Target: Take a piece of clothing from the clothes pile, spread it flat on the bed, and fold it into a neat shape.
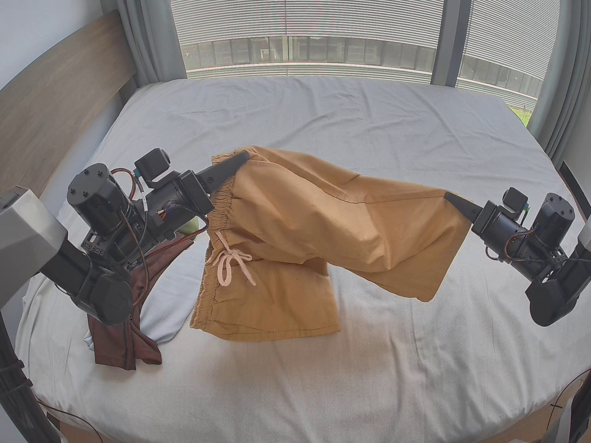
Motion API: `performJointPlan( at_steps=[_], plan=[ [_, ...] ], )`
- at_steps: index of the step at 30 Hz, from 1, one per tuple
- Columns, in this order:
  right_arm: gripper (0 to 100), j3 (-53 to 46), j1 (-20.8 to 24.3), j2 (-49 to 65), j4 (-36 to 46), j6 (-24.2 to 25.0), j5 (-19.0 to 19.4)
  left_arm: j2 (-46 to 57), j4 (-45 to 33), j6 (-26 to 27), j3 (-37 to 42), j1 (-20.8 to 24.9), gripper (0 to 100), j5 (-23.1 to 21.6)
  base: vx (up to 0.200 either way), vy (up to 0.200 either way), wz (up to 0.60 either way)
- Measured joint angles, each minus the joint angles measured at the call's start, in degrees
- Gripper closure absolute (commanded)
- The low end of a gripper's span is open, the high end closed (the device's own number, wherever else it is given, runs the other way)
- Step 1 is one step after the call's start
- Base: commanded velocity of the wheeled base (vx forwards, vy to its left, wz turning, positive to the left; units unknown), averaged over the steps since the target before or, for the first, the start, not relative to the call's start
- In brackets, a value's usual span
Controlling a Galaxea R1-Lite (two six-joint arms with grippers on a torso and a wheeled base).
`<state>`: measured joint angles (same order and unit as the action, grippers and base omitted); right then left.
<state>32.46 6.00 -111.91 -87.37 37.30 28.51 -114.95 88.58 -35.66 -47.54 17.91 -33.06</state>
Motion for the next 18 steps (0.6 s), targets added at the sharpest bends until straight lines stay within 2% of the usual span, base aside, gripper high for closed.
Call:
performJointPlan(
  at_steps=[12,18],
  plan=[
    [100,-0.16,-1.67,3.84,0.46,1.21,1.43,-0.84,0.0,0.07,0.11,-2.89,100,-0.27,0.0,0.0,0.0],
    [100,-0.09,-3.35,5.79,0.55,3.56,2.85,-1.95,0.0,0.27,0.06,-3.66,100,-0.33,0.0,0.0,0.0]
  ],
)
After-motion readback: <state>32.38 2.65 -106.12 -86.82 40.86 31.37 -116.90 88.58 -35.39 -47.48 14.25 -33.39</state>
